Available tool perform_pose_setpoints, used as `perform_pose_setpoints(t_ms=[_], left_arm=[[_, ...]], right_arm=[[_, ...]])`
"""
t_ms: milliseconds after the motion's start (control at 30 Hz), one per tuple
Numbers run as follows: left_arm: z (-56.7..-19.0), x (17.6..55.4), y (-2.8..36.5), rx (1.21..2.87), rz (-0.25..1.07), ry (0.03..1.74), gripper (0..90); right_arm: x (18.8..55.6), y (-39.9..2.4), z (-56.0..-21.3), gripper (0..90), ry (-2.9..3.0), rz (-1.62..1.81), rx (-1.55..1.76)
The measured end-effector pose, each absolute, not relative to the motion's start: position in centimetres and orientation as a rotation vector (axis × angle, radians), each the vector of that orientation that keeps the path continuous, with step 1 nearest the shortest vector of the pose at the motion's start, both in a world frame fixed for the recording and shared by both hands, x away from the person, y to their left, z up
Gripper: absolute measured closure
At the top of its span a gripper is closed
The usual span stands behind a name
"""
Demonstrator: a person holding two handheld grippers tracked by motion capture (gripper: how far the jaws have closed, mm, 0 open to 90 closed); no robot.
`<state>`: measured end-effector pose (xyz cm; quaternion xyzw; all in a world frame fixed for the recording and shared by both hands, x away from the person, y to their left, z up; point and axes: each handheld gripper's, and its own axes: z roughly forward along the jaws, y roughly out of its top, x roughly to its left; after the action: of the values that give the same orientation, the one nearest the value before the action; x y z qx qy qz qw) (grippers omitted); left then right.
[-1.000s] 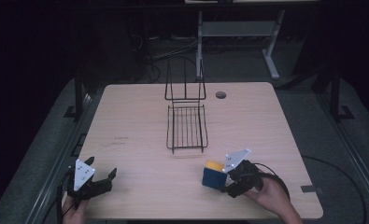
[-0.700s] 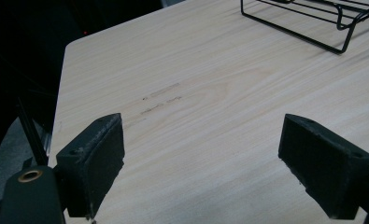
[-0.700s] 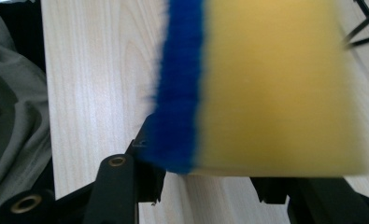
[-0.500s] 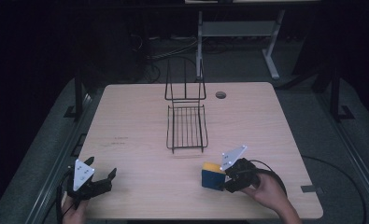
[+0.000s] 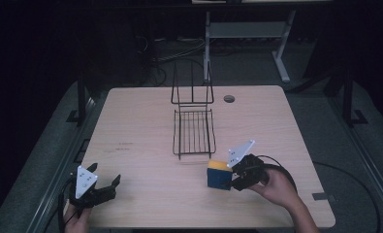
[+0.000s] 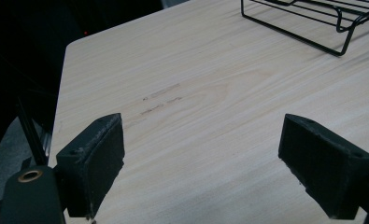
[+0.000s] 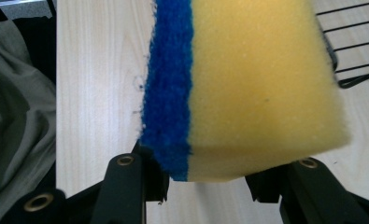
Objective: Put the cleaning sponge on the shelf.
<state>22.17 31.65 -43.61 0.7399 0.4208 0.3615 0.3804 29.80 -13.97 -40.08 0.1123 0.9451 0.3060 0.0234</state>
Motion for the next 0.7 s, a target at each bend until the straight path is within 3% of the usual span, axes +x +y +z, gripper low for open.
perform_pose_setpoints(t_ms=[700], left_arm=[[-43.6, 22.2, 31.8, 1.888, 0.922, 1.081, 13.9]], right_arm=[[33.0, -12.6, -37.5, 56.0, 2.893, 1.011, 0.299]])
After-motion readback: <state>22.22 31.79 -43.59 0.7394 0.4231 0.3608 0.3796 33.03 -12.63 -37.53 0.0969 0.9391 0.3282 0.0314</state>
